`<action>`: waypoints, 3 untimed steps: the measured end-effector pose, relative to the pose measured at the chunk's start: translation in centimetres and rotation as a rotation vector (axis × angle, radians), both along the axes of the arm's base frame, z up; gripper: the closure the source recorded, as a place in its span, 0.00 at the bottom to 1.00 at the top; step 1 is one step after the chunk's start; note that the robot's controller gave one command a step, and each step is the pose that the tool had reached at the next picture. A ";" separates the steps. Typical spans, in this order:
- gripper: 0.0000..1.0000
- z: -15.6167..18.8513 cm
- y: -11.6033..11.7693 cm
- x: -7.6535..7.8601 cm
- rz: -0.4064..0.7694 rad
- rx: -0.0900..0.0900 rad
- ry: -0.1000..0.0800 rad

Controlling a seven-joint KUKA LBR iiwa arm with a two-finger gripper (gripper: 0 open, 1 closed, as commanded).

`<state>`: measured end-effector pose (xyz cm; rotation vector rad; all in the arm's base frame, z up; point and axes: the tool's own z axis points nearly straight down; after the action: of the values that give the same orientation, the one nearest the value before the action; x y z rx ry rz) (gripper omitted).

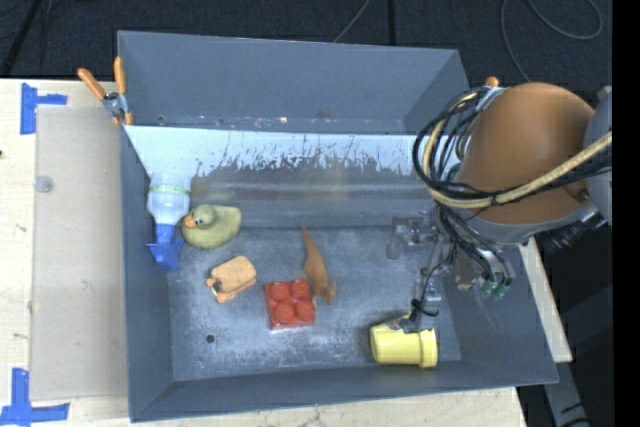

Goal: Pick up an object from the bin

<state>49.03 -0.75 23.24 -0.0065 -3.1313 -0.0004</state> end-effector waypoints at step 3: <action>0.00 -7.1 -5.6 -1.8 0.133 0.002 -0.006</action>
Offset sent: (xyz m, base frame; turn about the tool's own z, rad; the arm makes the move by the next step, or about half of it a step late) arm -0.0161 -0.0604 -0.1624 -0.4149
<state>47.21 -6.40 16.17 0.2012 -3.1308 -0.0024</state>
